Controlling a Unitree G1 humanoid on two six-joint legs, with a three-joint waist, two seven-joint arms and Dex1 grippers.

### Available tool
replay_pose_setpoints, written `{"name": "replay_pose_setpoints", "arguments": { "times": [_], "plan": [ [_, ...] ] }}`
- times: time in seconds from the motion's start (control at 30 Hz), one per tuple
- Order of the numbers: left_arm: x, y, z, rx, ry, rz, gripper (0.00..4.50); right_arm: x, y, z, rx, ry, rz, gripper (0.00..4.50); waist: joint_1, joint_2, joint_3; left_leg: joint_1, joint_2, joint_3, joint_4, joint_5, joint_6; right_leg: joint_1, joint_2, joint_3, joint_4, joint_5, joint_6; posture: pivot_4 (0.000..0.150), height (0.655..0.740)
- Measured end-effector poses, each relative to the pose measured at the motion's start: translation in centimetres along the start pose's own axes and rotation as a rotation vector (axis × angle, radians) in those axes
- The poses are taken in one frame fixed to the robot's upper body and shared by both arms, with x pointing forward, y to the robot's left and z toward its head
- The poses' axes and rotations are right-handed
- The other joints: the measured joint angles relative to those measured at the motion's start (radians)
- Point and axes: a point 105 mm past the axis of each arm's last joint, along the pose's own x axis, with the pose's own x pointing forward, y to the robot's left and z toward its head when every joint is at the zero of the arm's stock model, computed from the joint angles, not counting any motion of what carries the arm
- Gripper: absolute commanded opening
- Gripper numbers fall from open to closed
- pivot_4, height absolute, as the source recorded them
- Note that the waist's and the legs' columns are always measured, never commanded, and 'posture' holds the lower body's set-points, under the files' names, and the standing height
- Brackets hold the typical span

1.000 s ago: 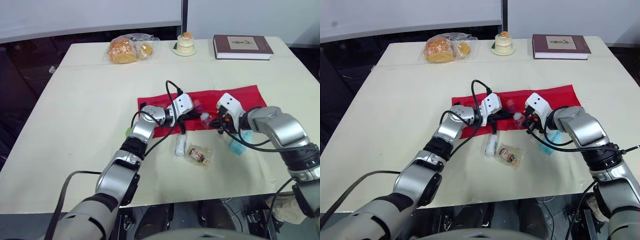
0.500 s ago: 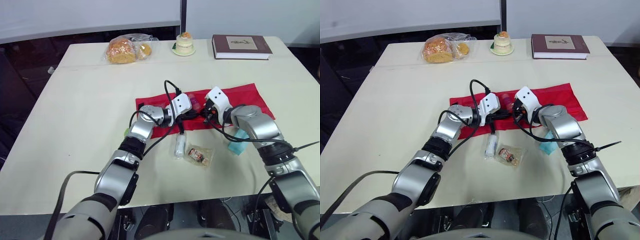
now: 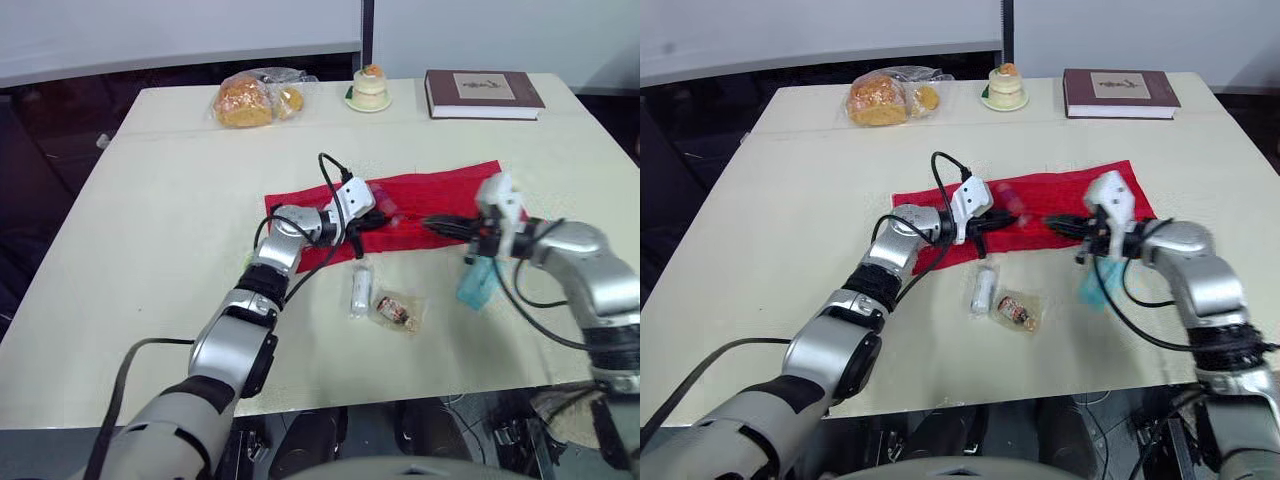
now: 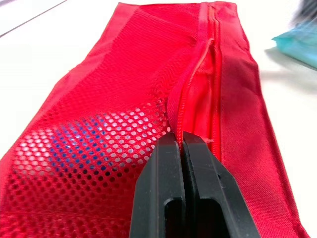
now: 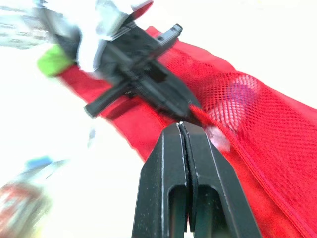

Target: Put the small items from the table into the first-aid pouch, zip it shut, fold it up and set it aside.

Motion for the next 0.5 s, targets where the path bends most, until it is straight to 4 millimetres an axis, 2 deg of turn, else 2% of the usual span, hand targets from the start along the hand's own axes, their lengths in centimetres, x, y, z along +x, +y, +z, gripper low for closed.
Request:
{"name": "replay_pose_setpoints", "arguments": {
  "times": [0.03, 0.07, 0.1, 0.17, 0.23, 0.37, 0.5],
  "plan": [
    [-0.6, 0.5, -0.5, -0.008, 0.017, 0.017, 0.0, -1.5, -0.3, 0.5, -0.005, -0.006, 0.006, 0.41, -0.001, 0.0, 0.0, 0.0, 0.0, 0.0, 0.0, 0.0, 0.0, 0.0, 0.0, 0.0, 0.0, 0.0, 0.0, 0.15, 0.7289],
    [-0.7, 0.6, -0.7, -0.011, 0.022, 0.022, 0.0, -1.9, -0.4, 0.8, -0.008, -0.012, 0.005, 0.51, -0.003, 0.0, 0.0, 0.0, 0.001, 0.0, 0.0, 0.0, 0.0, 0.0, 0.0, 0.0, 0.0, 0.0, 0.0, 0.15, 0.7289],
    [-1.0, 0.8, -0.8, -0.012, 0.025, 0.03, 0.0, -3.4, -0.4, 1.6, -0.003, -0.034, 0.036, 1.06, -0.002, 0.0, 0.0, 0.001, 0.001, 0.0, -0.001, 0.0, 0.0, 0.0, 0.0, 0.0, 0.0, 0.0, 0.0, 0.15, 0.7289],
    [-1.3, 1.1, -0.9, -0.002, 0.028, 0.037, 0.0, -4.7, 0.4, 2.5, 0.013, -0.059, 0.103, 1.63, -0.001, 0.0, 0.0, 0.001, 0.001, 0.001, -0.001, 0.0, 0.0, 0.0, -0.001, 0.001, 0.0, 0.0, 0.0, 0.15, 0.7289],
    [-1.5, 1.2, -1.0, 0.004, 0.029, 0.035, 0.0, -5.6, 1.0, 2.9, 0.011, -0.04, 0.161, 2.43, 0.002, 0.0, 0.0, 0.0, 0.001, 0.001, -0.001, 0.0, 0.0, 0.0, -0.001, 0.001, 0.0, 0.0, 0.0, 0.15, 0.7289],
    [-3.1, 2.0, -1.7, 0.019, 0.063, 0.051, 0.0, -9.5, 1.3, 5.6, -0.039, 0.003, 0.216, 4.39, 0.002, 0.0, 0.0, 0.0, 0.001, 0.001, -0.001, 0.0, 0.0, 0.0, -0.002, 0.001, -0.001, 0.0, 0.0, 0.15, 0.7289],
    [-3.6, 2.1, -1.9, 0.035, 0.068, 0.043, 0.0, -11.5, 1.6, 7.0, -0.057, 0.035, 0.261, 4.46, 0.003, 0.0, 0.0, 0.0, 0.001, 0.002, -0.001, 0.0, 0.0, 0.001, -0.003, 0.001, -0.001, 0.0, 0.0, 0.15, 0.7289]
  ]
}}
